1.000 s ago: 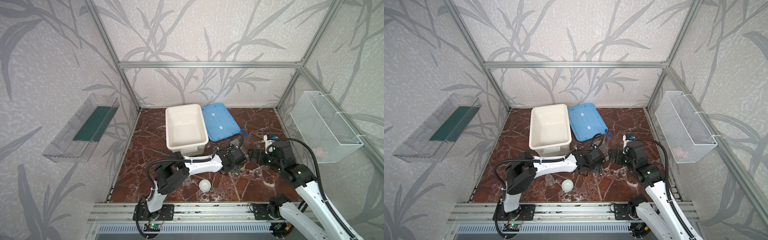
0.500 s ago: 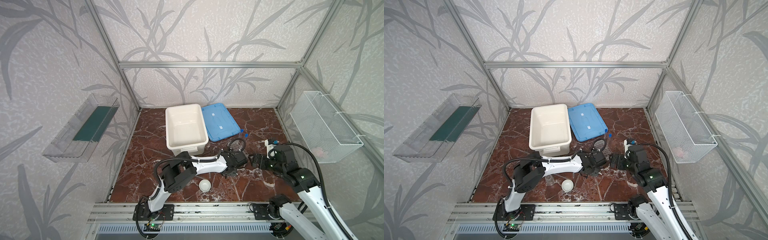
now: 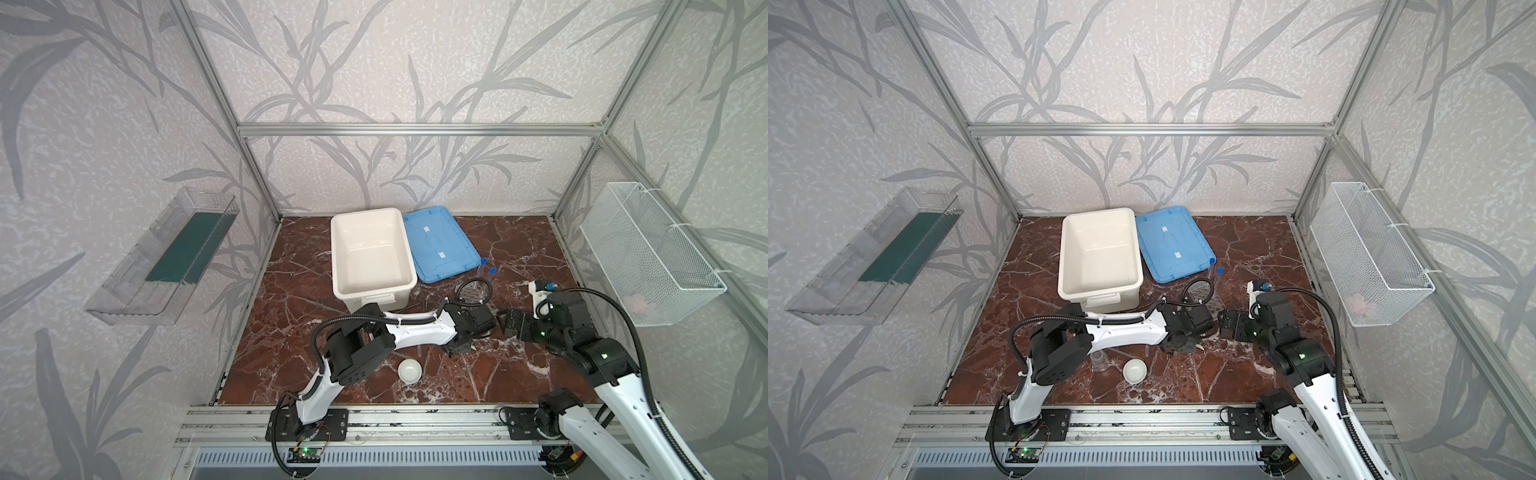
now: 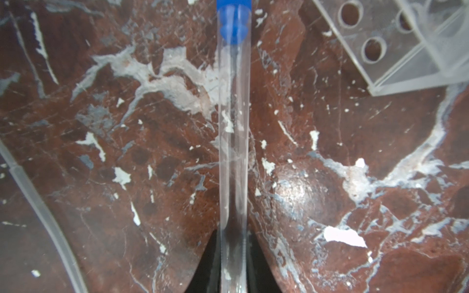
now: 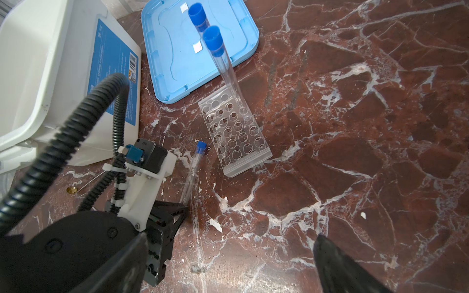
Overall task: Organize the chemistry lab equipment
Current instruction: 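Lower the left gripper and grasp the last blue-capped test tube, then lift the tube upright with the left gripper while right gripper grasps its cap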
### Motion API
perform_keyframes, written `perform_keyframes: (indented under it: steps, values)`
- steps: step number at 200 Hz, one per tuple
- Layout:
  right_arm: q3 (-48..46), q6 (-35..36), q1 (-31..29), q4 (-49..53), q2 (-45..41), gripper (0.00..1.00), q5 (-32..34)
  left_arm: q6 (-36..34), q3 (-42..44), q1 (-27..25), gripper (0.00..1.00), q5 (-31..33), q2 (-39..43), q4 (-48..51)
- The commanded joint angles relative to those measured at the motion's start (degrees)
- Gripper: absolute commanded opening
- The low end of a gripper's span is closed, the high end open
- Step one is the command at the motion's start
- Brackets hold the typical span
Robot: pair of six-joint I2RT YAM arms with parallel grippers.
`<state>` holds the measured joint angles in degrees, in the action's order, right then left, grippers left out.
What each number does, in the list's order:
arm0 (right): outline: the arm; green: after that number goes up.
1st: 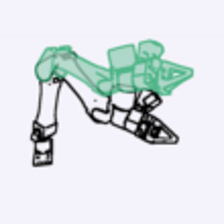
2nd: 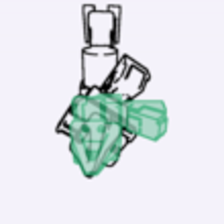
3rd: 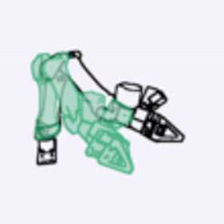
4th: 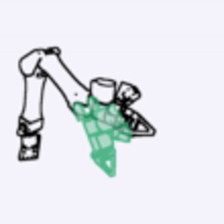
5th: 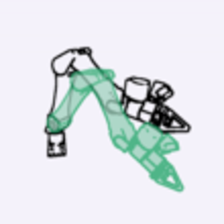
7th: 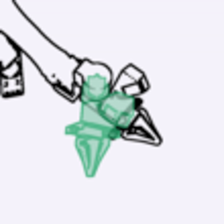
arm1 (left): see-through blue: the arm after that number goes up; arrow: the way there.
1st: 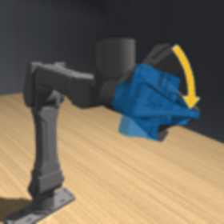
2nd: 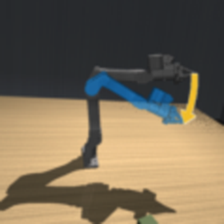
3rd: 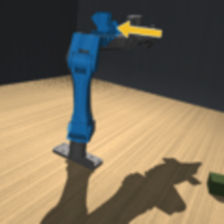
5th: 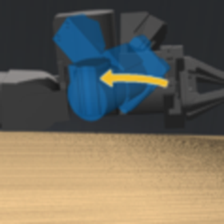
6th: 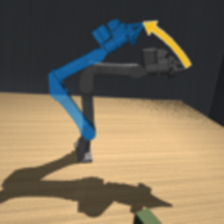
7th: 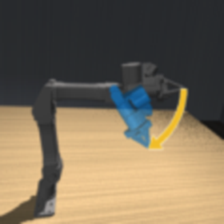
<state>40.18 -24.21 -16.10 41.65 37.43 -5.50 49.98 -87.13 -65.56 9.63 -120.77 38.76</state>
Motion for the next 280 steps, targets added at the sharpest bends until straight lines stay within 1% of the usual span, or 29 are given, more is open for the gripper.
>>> perform_keyframes:
  steps: [1, 8, 15, 42, 71, 94, 114, 128, 146, 163, 180, 204, 221, 231, 247, 251, 280]
  values:
    - [-0.9, 0.8, 0.3, -0.9, -0.1, 1.00, -1.7, 1.2, 2.5, 0.4, 0.13, 2.3, 3.3, 1.0]
    - [-0.9, 0.9, 0.4, -1.1, -0.1, 1.00, -2.0, 1.2, 3.4, 0.5, 0.13, 2.6, 4.6, 0.0]
    - [-1.0, 0.9, 0.5, -1.2, 0.0, 1.00, -2.3, 0.7, 4.5, 0.5, 0.10, 2.7, 6.0, -1.2]
    - [-1.6, 0.8, 0.6, -2.4, 0.9, 1.00, -5.5, -2.6, 10.2, 0.6, 0.10, 2.1, 12.2, -9.6]
    - [-0.6, -0.1, 0.7, -3.9, 5.5, 0.99, -14.2, -8.4, 15.0, 0.7, 0.10, -1.4, 17.3, -17.3]
    - [0.0, -2.5, 0.7, -7.4, 8.2, 1.00, -20.8, -11.6, 20.5, 0.6, 0.10, -3.7, 21.6, -25.3]
    - [0.1, -4.2, 0.7, -10.5, 9.8, 1.00, -22.5, -15.0, 25.6, 0.7, 0.10, -6.6, 25.2, -33.0]
    - [-0.7, -6.4, 0.7, -14.5, 11.1, 1.00, -23.8, -16.0, 28.6, 0.7, 0.11, -8.2, 27.2, -37.2]
    - [-1.4, -9.1, 0.6, -20.0, 13.8, 0.97, -26.4, -17.1, 31.1, 0.6, 0.11, -9.6, 29.2, -40.2]
    - [-1.3, -10.7, 0.5, -23.1, 16.5, 0.94, -26.0, -17.3, 33.6, 0.6, 0.11, -10.2, 30.9, -43.4]
    - [-0.7, -11.3, 0.5, -24.5, 19.0, 0.89, -25.9, -17.2, 35.7, 0.6, 0.12, -10.3, 32.1, -46.1]
    - [0.0, -11.8, -0.2, -26.7, 22.0, 0.80, -26.4, -17.1, 36.6, 0.6, 0.12, -10.7, 32.6, -47.0]
    - [0.3, -11.9, -0.8, -27.1, 23.5, 0.71, -26.4, -17.3, 36.9, 0.6, 0.12, -11.2, 32.6, -47.7]
    - [0.1, -11.9, -1.0, -28.0, 24.0, 0.65, -26.3, -17.3, 37.0, 0.5, 0.12, -11.5, 32.6, -47.9]
    - [-0.2, -11.9, -1.3, -29.4, 24.6, 0.59, -26.3, -17.2, 37.0, 0.6, 0.12, -11.8, 32.5, -48.3]
    - [-0.3, -13.4, -1.2, -29.6, 24.6, 0.57, -26.3, -17.3, 37.0, 0.6, 0.12, -11.8, 32.5, -48.6]
    - [-0.9, -13.8, -1.3, -30.5, 24.3, 0.47, -25.7, -17.4, 37.4, 0.5, 0.13, -11.7, 32.1, -49.3]
